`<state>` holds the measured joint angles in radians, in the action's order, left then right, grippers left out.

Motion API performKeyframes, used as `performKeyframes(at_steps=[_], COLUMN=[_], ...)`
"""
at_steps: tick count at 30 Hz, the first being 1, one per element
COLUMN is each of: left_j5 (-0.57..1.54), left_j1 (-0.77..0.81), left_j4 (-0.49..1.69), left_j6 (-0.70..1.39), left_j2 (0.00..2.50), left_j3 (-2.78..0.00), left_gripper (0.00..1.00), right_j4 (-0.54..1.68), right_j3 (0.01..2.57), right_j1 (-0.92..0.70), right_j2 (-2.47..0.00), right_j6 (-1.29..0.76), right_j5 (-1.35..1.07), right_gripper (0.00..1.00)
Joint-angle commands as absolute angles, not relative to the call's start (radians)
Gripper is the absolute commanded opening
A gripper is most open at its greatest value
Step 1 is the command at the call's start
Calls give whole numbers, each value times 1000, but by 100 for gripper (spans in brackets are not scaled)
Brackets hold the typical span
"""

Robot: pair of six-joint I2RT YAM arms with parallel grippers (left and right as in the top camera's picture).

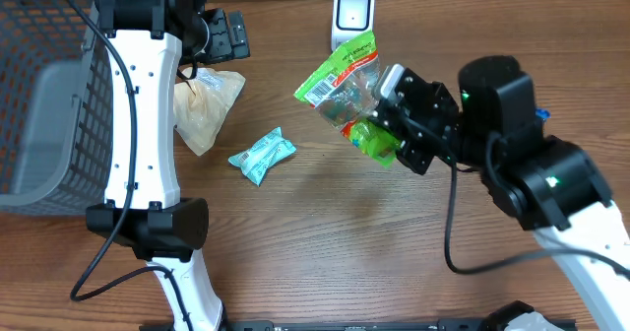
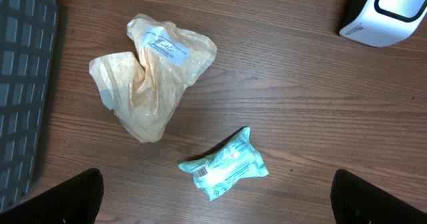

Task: Scan the item barcode
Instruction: 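Raise the green bag's barcode toward the scanner with the right gripper, then lower the green bag to the table and open the right gripper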

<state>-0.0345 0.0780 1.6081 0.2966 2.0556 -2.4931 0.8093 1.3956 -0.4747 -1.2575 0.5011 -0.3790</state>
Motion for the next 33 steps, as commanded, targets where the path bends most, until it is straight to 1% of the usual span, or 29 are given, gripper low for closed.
performKeyframes(at_steps=[1, 9, 18, 21, 29, 31, 32, 33], left_j5=[-33, -33, -33, -33, -33, -33, -33, -33], left_j1=[79, 79, 79, 79, 79, 79, 79, 79], left_j4=[1607, 1607, 1607, 1607, 1607, 1607, 1607, 1607], left_j6=[292, 292, 292, 292, 292, 292, 292, 292], left_j2=[2040, 2040, 2040, 2040, 2040, 2040, 2040, 2040], left_j3=[-2487, -2487, -2487, -2487, -2487, -2487, -2487, -2487], left_gripper=[100, 100, 100, 100, 100, 100, 100, 100], right_j4=[810, 807, 758, 744, 737, 738, 738, 741], right_j3=[1426, 1426, 1426, 1426, 1427, 1427, 1427, 1428], right_j1=[-477, -476, -477, -477, -477, -476, -476, -476], right_j2=[-1331, -1557, -1825, -1892, -1938, -1938, -1938, -1938], right_j6=[398, 164, -90, -183, -324, -356, -361, -360], right_j5=[-314, -128, -118, -66, -46, -50, -65, -87], right_gripper=[4, 4, 4, 4, 4, 45, 59, 70])
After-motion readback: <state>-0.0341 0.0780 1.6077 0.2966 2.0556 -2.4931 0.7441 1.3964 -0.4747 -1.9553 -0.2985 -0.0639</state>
